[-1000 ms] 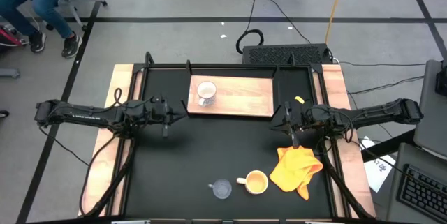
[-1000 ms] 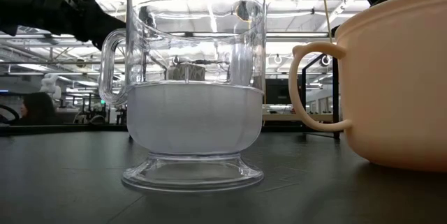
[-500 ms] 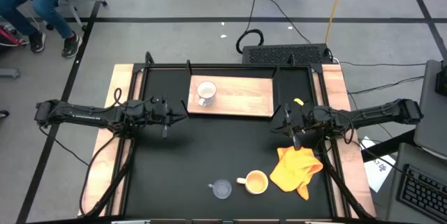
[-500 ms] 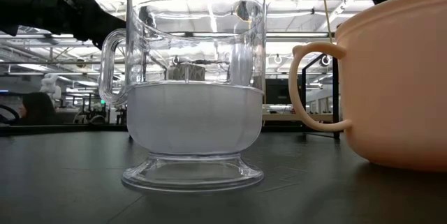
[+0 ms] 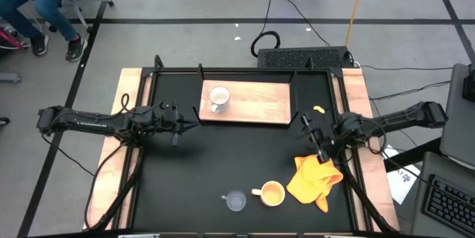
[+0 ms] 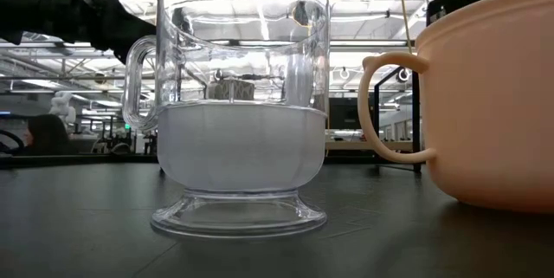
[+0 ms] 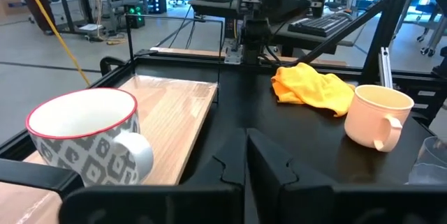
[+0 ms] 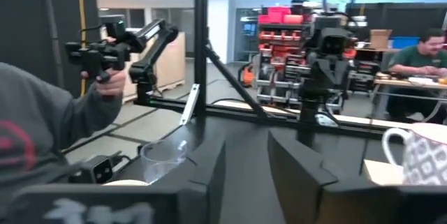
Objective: Stack small to large cups/mugs on shelf
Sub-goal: Put the orange mug on the shelf
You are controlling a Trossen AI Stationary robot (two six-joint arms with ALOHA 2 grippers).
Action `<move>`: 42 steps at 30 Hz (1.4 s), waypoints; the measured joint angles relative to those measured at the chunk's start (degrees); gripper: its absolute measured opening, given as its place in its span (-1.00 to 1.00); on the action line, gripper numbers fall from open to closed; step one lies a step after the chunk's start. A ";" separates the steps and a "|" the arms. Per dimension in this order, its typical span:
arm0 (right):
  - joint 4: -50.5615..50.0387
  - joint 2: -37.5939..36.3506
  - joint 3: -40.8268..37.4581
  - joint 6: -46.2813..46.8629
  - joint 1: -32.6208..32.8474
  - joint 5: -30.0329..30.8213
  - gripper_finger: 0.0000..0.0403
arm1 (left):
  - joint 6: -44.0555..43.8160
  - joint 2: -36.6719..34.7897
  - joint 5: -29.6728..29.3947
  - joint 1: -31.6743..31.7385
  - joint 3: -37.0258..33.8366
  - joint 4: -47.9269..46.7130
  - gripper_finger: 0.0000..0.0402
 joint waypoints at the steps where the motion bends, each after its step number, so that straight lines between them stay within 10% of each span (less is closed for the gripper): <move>1: -0.44 0.38 0.58 -0.07 0.71 0.03 -0.43 | -0.03 0.00 0.00 0.00 0.00 0.00 -0.96; 23: -31.04 22.21 27.92 0.60 17.83 19.41 -0.10 | -1.33 0.00 -0.02 0.00 0.00 -0.04 -0.95; 42: -45.16 34.23 42.00 16.59 24.62 19.21 -0.10 | -1.44 0.02 -0.02 0.00 0.00 -0.06 -0.80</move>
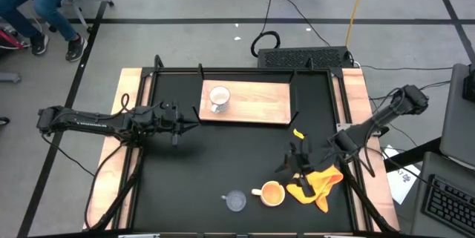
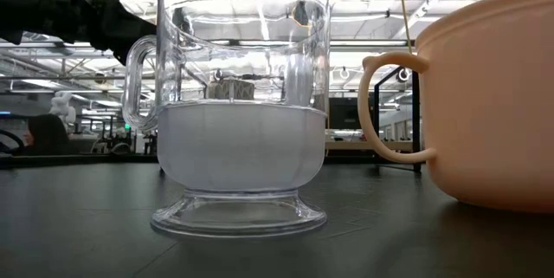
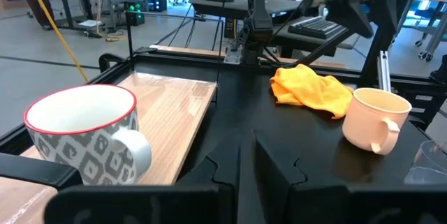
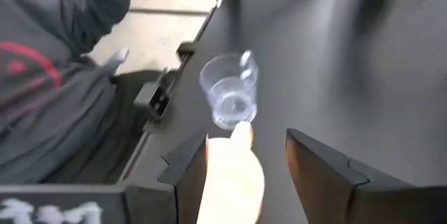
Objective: Stack small to large cups/mugs on shelf
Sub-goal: Put the orange mug on the shelf
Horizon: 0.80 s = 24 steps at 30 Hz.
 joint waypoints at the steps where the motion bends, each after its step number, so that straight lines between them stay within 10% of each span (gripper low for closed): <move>1: -0.97 0.37 0.36 1.04 0.46 -0.02 -0.10 | 0.02 0.00 0.00 0.00 0.00 0.01 -0.80; 24: -4.41 10.55 0.85 13.69 -0.01 -4.52 -0.10 | 1.27 0.00 -0.02 0.00 0.02 2.66 -0.80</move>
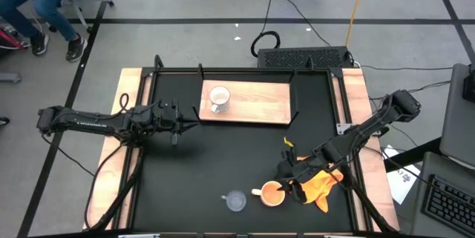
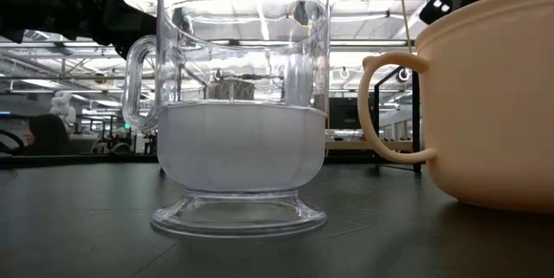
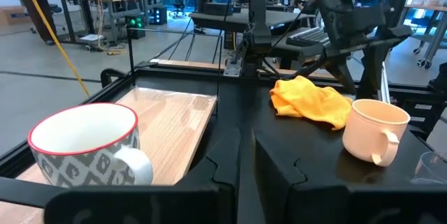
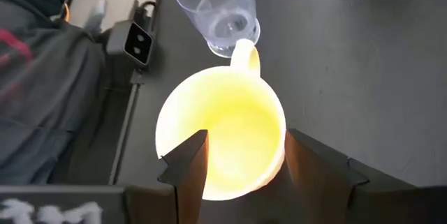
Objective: Stack small to large cups/mugs on shelf
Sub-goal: Put the orange mug on the shelf
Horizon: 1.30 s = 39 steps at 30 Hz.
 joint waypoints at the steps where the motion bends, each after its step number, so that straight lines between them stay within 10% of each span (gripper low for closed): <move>1: 0.01 0.41 0.00 -0.01 -0.05 0.00 -0.10 | 0.00 0.00 0.00 0.00 0.00 0.00 -0.80; 39: 3.36 4.96 0.00 0.20 -2.88 -3.04 -0.10 | -0.07 -0.02 0.50 0.01 0.04 -1.27 -0.80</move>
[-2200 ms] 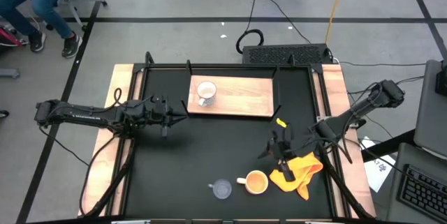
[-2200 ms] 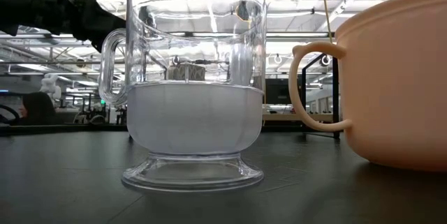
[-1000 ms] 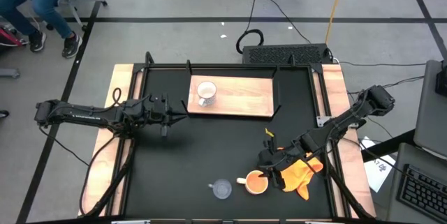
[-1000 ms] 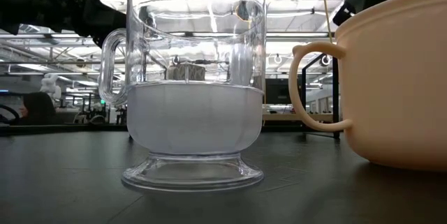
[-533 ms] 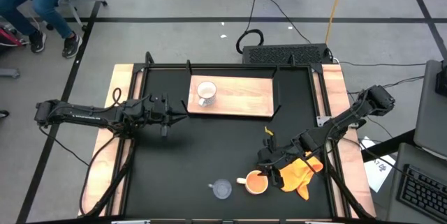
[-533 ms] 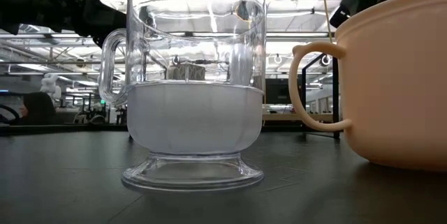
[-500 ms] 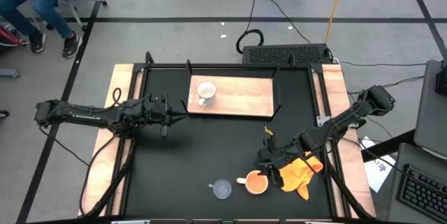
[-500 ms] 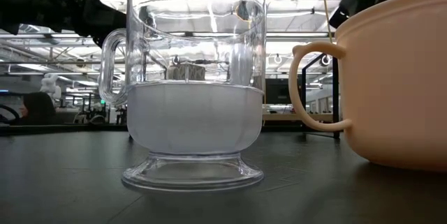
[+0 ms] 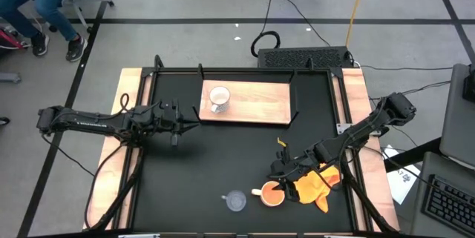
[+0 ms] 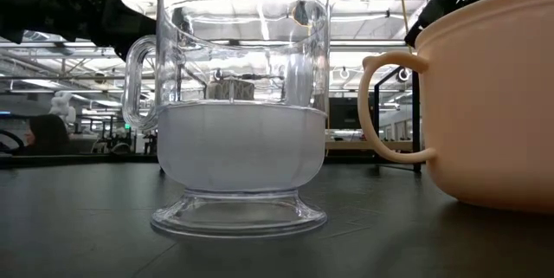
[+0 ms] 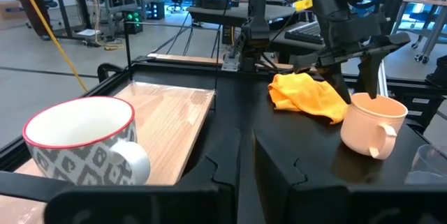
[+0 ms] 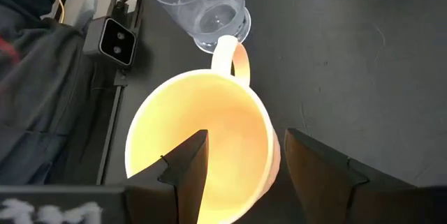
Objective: Stack small to large cups/mugs on shelf
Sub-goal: Put the orange mug on the shelf
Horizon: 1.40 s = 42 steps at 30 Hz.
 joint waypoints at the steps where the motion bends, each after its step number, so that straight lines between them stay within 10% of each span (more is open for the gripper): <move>1: 0.02 0.13 0.00 0.01 0.00 0.00 -0.10 | 0.01 0.02 0.02 -0.01 -0.01 -0.06 -0.80; 42: -0.15 1.59 0.00 0.17 1.14 0.22 -0.10 | 0.19 0.01 0.15 0.00 -0.01 -1.17 -0.80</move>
